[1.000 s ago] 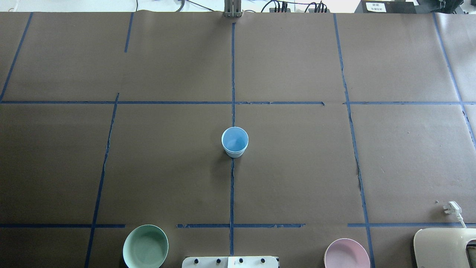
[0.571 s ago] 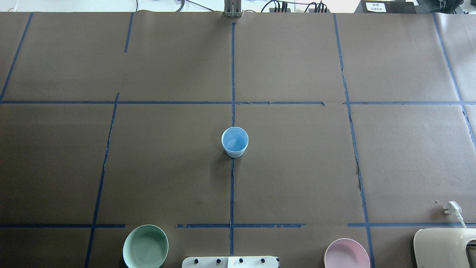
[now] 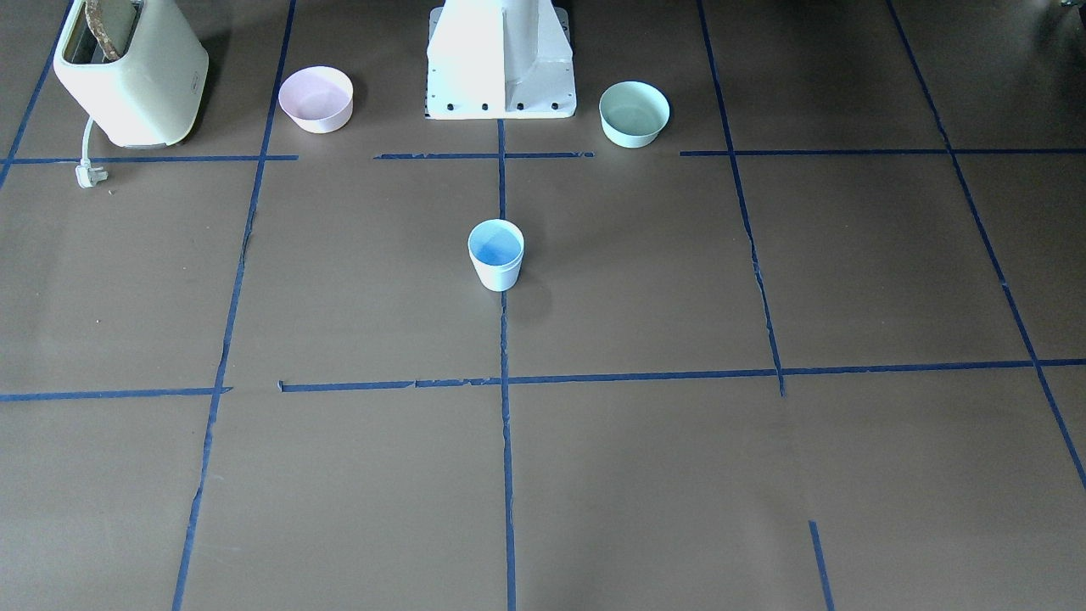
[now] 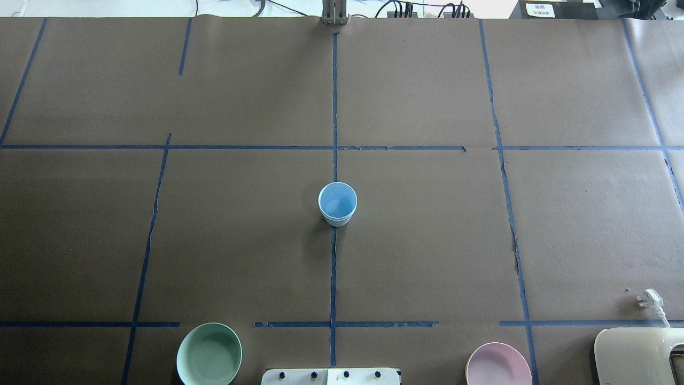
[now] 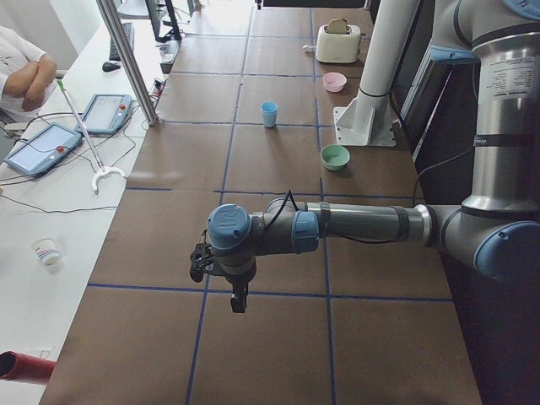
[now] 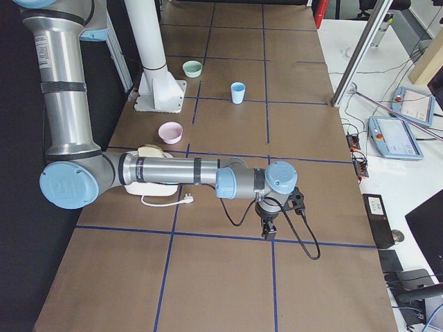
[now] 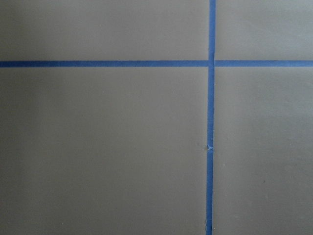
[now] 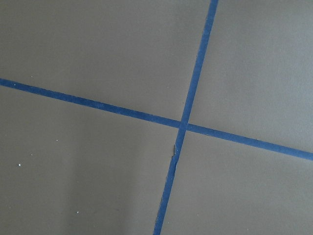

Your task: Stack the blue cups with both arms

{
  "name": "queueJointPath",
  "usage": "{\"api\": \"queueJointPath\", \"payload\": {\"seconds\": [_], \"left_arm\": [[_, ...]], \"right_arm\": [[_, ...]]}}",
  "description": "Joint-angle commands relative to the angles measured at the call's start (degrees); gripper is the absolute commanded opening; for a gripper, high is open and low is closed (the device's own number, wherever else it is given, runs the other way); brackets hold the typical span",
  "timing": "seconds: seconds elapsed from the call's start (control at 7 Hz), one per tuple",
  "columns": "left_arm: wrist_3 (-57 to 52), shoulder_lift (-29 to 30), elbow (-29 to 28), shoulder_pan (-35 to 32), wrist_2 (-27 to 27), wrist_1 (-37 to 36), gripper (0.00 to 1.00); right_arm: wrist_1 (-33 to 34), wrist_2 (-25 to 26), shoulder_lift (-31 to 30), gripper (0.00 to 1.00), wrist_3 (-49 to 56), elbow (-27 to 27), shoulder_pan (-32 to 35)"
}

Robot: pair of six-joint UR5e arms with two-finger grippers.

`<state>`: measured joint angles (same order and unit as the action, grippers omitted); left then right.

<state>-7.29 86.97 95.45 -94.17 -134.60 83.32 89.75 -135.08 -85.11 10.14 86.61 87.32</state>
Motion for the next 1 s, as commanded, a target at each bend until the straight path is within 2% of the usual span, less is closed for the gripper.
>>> {"api": "queueJointPath", "payload": {"seconds": [0.0,0.43,0.57,0.86], "left_arm": [[-0.1,-0.1,0.3,0.0,0.0,-0.5,1.00],[-0.1,-1.8,0.2,0.0,0.0,-0.5,1.00],[-0.1,-3.5,1.7,0.0,0.0,-0.5,1.00],[-0.2,-3.0,1.2,0.2,0.0,0.3,1.00]], "right_arm": [[0.0,-0.4,-0.4,1.00,0.1,0.4,0.0],[-0.1,0.0,0.4,1.00,0.1,0.3,0.0],[0.0,-0.2,0.3,1.00,0.1,2.1,0.0],[0.9,-0.2,0.1,1.00,0.0,3.8,1.4]]}}
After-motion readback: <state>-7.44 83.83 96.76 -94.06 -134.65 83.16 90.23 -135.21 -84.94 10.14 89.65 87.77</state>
